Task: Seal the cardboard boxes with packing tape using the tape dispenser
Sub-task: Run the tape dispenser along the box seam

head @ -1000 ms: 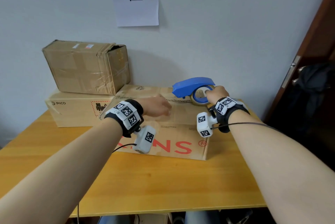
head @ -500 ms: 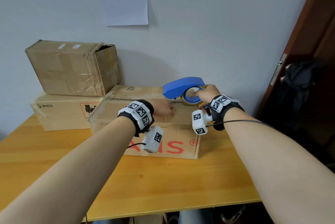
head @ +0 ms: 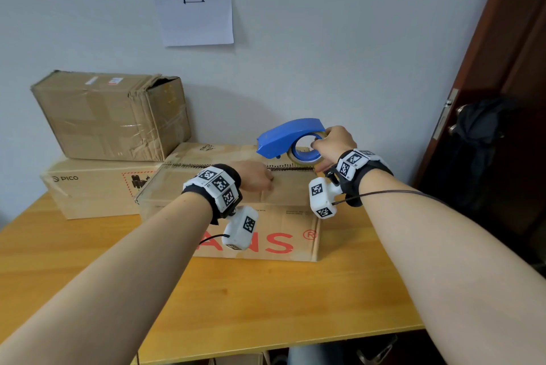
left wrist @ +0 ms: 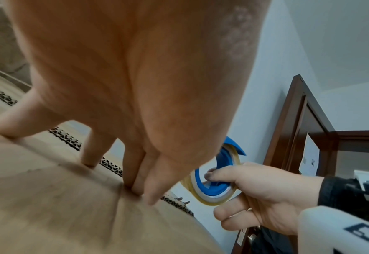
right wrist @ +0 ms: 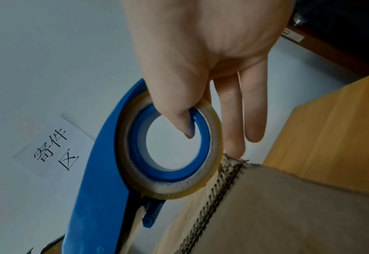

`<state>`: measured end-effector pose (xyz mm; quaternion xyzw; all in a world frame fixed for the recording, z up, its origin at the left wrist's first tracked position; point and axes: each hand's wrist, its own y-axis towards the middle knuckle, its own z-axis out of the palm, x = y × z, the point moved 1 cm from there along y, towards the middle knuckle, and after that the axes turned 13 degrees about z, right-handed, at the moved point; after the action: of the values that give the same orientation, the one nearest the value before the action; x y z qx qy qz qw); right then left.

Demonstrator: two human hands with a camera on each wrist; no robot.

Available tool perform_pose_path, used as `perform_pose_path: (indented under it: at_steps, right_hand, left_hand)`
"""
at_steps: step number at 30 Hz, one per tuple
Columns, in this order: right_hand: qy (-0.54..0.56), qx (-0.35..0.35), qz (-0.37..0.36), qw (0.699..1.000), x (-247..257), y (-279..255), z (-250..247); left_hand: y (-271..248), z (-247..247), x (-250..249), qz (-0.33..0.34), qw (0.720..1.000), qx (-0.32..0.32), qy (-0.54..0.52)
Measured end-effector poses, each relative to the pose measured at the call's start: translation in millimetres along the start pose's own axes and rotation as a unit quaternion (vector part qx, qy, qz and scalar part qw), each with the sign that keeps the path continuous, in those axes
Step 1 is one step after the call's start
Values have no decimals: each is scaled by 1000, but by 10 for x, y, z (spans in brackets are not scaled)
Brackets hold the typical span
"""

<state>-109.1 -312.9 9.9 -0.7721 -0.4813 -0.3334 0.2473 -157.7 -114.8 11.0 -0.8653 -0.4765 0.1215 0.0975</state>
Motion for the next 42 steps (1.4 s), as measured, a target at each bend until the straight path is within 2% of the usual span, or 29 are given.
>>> perform_pose_path:
  at_steps: [9,20,25,31,38,42]
  right_hand:
    - [-1,-2,5,1000,-93,47,20]
    - [-4,-97,74,992,-768,273,-543]
    - [5,-107,67,992,-722,304,-554]
    - [-37,-117,59,991,-729,355,-517]
    - [-36,-114,68,991,-809,416,-539]
    - [-37,-112,61,991,-813,425,-560]
  left_hand:
    - [30,39,35,-7,1000,2,-9]
    - [75,66,51,-20,999,-16,-34]
    - [106,76,36,-20,999,-5,-28]
    - [121,4,-148,-23,1000,10,-12]
    - [248,25,-414,30,998,-15,-51]
    - [254,-61,-568,34,999,-1,-38]
